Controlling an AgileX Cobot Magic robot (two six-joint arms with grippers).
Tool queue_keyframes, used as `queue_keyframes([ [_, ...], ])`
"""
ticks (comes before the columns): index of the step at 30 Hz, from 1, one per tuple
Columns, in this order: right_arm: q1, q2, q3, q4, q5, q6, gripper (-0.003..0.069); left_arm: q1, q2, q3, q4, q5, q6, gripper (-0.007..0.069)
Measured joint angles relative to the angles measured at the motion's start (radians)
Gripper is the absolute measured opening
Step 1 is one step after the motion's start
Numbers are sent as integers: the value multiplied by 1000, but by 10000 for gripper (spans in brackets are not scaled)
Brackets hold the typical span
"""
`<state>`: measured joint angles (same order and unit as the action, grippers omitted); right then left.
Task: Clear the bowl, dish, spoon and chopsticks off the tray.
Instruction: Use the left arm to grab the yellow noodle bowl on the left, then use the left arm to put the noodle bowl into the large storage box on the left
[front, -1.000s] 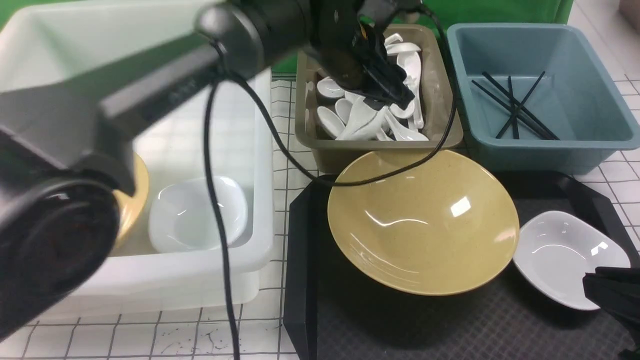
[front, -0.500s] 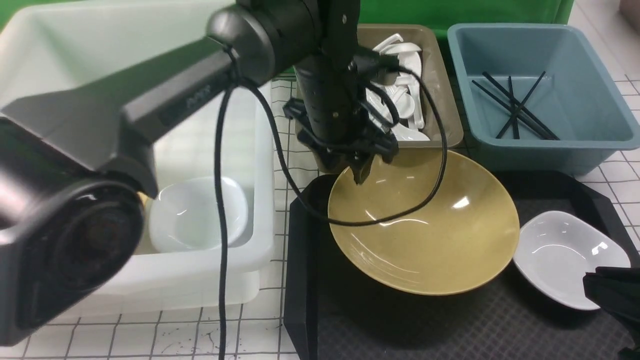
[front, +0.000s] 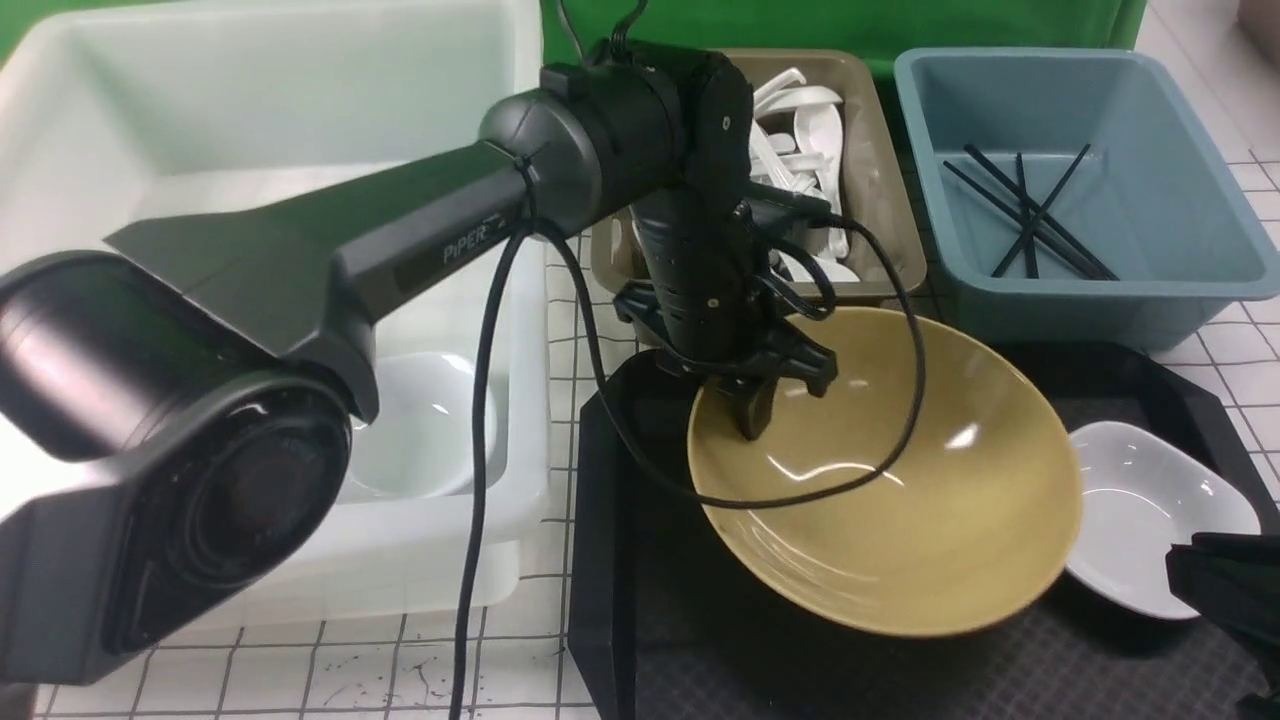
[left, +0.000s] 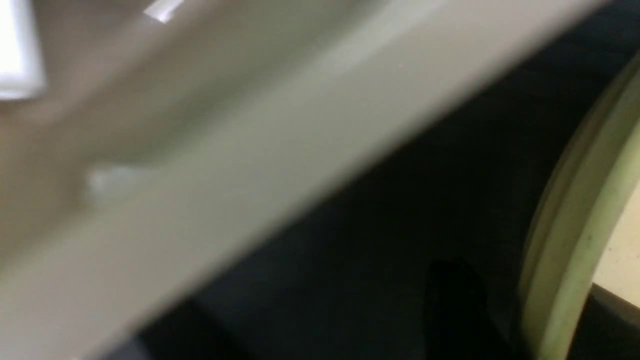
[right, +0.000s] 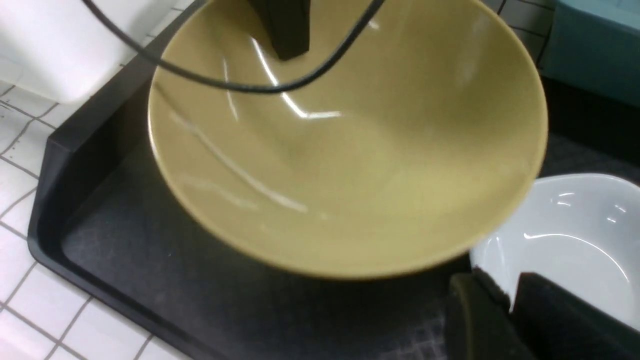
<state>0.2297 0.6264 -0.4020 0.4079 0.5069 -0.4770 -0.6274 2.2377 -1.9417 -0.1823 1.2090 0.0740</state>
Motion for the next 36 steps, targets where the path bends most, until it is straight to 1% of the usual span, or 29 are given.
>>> queue_keyframes([
  [6, 0, 0, 0, 0, 0, 1, 153, -8, -7, 21, -44, -3, 29, 116],
  [8, 0, 0, 0, 0, 0, 1, 155, -8, -24, 28, -62, -3, 40, 92],
  [10, 0, 0, 0, 0, 0, 1, 158, -9, -58, 34, -75, 1, 60, 46],
  [12, 0, 0, 0, 0, 0, 1, 160, -14, -97, 37, -61, 9, 85, 15],
  [15, 0, 0, 0, 0, 0, 1, 161, -12, -192, 42, -3, 14, 142, 5],
  [19, 0, 0, 0, 0, 0, 7, 163, 20, -323, 44, 15, 43, 186, 5],
  [23, 0, 0, 0, 0, 0, 9, 166, 95, -470, 44, -12, 48, 193, 4],
  [25, 0, 0, 0, 0, 0, 9, 169, 201, -551, 46, -24, 59, 185, 3],
  [26, 0, 0, 0, 0, 0, 9, 169, 236, -581, 49, -27, 60, 181, 2],
  [29, 0, 0, 0, 0, 0, 9, 172, 434, -673, 89, -24, 53, 156, 3],
  [30, 0, 0, 0, 0, 0, 9, 173, 527, -711, 121, -18, 49, 144, 3],
  [32, 0, 0, 0, 0, 0, 9, 173, 665, -762, 188, -3, 41, 132, 3],
  [34, 0, 0, 0, 0, 0, 9, 173, 826, -815, 304, 12, 22, 131, 3],
  [36, 0, 0, 0, 0, 0, 9, 173, 925, -831, 395, 7, -2, 131, 3],
])
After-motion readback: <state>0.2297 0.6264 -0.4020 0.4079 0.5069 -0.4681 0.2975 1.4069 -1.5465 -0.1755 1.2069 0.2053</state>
